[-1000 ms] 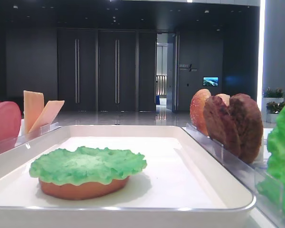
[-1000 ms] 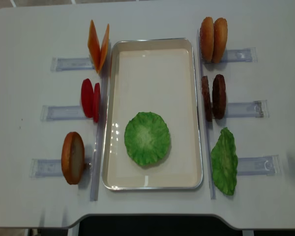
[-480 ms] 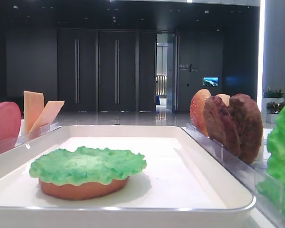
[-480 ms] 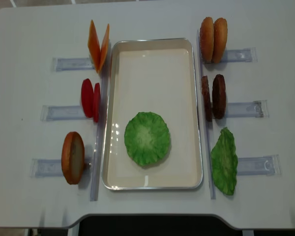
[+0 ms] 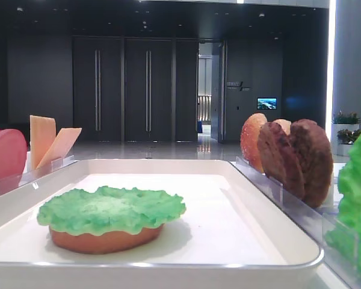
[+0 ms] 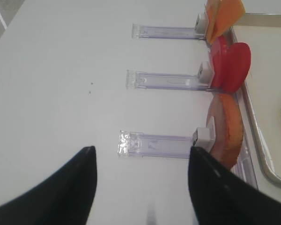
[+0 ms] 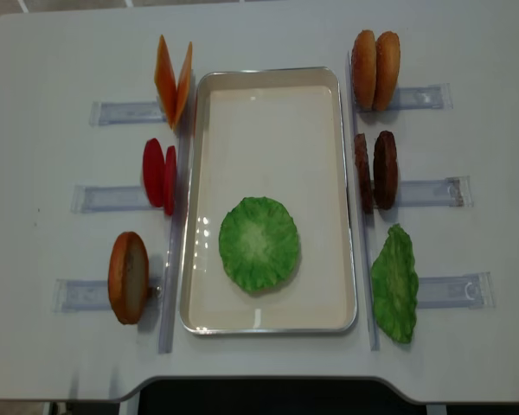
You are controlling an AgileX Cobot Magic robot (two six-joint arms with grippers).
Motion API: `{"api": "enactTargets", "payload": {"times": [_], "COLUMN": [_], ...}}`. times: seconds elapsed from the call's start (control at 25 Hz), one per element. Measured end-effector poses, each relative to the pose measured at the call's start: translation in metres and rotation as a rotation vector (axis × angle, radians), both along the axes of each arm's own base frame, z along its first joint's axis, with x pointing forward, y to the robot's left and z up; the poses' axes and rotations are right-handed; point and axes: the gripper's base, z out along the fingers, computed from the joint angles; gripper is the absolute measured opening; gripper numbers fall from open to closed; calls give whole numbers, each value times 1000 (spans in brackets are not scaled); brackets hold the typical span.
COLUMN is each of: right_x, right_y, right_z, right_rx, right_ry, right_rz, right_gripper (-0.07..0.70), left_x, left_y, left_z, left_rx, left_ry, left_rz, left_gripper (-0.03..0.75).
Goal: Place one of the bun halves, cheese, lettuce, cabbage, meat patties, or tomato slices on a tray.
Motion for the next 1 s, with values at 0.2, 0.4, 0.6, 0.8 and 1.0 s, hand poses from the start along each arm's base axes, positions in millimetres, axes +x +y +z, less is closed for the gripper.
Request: {"api": "enactTargets", "payload": {"times": [0.2,0.4,0.6,0.8,1.0], "right_x": [-3,-3,-3,-3,-3], "right_y": [0,0,0,0,0], "right_z": [0,0,0,0,0], "right_rx": [-1,-1,-1,-1,-1], "right_ry": [-20,-21,-21,-21,-21], "right_rz": [-3,-3,-3,-3,-3], "right_gripper": [587,587,587,587,587], "left_x": [0,0,0,0,0], "left_y": [0,0,0,0,0], "left_z": [0,0,0,0,0], "left_rx": [0,0,0,0,0], "left_ry": [0,0,0,0,0], "left_rz": [0,0,0,0,0], "left_gripper": [471,471,471,471,471]}}
